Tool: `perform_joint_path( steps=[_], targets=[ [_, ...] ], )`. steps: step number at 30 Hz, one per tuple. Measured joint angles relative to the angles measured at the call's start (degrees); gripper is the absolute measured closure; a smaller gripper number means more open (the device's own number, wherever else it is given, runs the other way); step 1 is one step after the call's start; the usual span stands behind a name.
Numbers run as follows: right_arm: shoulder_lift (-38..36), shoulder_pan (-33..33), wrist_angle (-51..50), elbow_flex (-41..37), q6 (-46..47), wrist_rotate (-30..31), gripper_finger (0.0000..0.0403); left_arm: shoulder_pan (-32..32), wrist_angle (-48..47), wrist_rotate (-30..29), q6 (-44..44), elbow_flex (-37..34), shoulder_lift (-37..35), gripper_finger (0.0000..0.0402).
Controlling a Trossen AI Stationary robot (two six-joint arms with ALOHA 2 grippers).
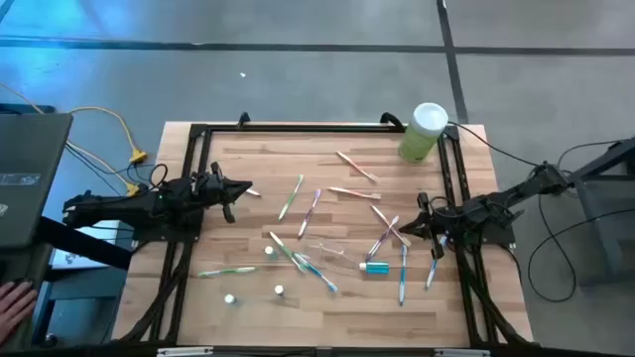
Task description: Pick & Place toothbrushing station
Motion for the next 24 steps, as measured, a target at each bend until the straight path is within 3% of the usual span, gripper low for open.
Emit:
perform_joint_path(
  steps=[24],
  targets=[
    [0.0,0.0,0.9,0.0,0.0,0.1,0.0398,0.0,1.7,-0.3,0.1,0.0,0.0,0.0399]
  ],
)
